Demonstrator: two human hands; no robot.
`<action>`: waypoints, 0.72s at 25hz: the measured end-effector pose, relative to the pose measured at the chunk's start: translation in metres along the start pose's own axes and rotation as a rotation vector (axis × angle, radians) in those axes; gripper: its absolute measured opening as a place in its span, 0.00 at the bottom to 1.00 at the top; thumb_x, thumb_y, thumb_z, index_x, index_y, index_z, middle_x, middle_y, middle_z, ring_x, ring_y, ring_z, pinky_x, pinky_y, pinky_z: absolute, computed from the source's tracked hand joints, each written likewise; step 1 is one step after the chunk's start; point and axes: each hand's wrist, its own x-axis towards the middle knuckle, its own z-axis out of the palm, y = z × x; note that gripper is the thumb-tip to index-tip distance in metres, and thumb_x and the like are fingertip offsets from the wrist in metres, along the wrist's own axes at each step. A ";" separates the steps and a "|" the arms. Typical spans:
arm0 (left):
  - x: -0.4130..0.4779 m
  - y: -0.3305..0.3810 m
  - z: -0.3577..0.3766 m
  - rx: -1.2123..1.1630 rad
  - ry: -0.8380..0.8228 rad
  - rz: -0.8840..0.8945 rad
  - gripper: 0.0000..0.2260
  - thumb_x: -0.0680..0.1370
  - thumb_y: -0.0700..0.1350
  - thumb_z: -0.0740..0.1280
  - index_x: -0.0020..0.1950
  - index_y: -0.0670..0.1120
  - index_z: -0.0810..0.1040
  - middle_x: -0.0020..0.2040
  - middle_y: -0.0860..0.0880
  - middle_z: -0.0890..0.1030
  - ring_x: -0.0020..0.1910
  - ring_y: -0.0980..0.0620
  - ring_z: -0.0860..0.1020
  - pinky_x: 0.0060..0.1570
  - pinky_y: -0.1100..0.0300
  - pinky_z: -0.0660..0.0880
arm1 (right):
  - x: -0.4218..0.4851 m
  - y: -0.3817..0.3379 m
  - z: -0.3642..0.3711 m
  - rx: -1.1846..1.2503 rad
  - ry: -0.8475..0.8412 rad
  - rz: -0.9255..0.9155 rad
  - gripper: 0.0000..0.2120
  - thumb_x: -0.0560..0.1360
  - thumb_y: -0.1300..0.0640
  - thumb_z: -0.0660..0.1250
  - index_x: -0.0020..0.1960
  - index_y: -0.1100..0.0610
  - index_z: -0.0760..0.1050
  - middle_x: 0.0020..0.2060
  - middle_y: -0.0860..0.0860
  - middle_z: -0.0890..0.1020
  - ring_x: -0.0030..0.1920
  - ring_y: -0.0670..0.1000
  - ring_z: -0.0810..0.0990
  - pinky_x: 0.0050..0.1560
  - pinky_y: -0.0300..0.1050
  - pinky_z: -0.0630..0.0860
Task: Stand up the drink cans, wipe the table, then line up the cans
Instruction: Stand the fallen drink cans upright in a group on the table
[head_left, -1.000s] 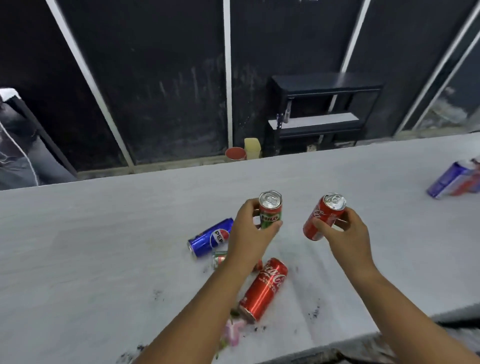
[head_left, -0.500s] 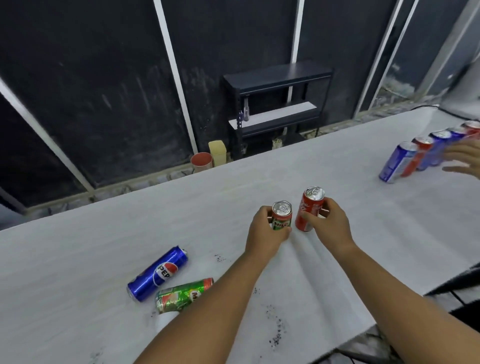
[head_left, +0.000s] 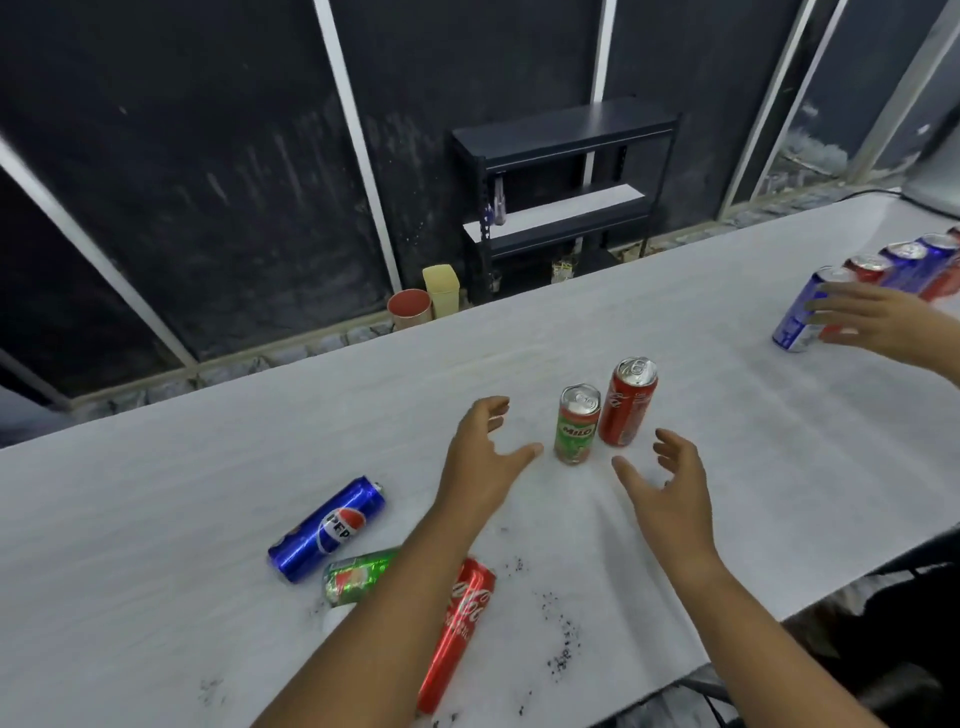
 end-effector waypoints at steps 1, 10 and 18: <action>-0.009 -0.003 -0.022 0.009 0.010 -0.001 0.30 0.74 0.50 0.83 0.73 0.57 0.74 0.72 0.58 0.77 0.70 0.60 0.76 0.69 0.59 0.73 | -0.018 -0.001 0.003 0.004 -0.043 -0.012 0.31 0.74 0.44 0.79 0.74 0.43 0.70 0.67 0.41 0.76 0.68 0.44 0.76 0.64 0.44 0.73; -0.095 -0.044 -0.152 0.230 0.014 -0.137 0.21 0.74 0.53 0.82 0.64 0.63 0.80 0.63 0.67 0.80 0.63 0.69 0.76 0.57 0.69 0.74 | -0.128 -0.031 0.058 -0.085 -0.470 -0.018 0.23 0.74 0.40 0.77 0.67 0.38 0.75 0.62 0.38 0.79 0.61 0.40 0.78 0.56 0.43 0.78; -0.117 -0.057 -0.139 0.646 -0.281 -0.084 0.29 0.74 0.56 0.80 0.73 0.62 0.76 0.68 0.61 0.79 0.63 0.59 0.78 0.64 0.53 0.79 | -0.167 -0.036 0.094 -0.330 -0.543 0.002 0.31 0.69 0.30 0.75 0.67 0.42 0.74 0.60 0.42 0.78 0.54 0.42 0.79 0.49 0.40 0.74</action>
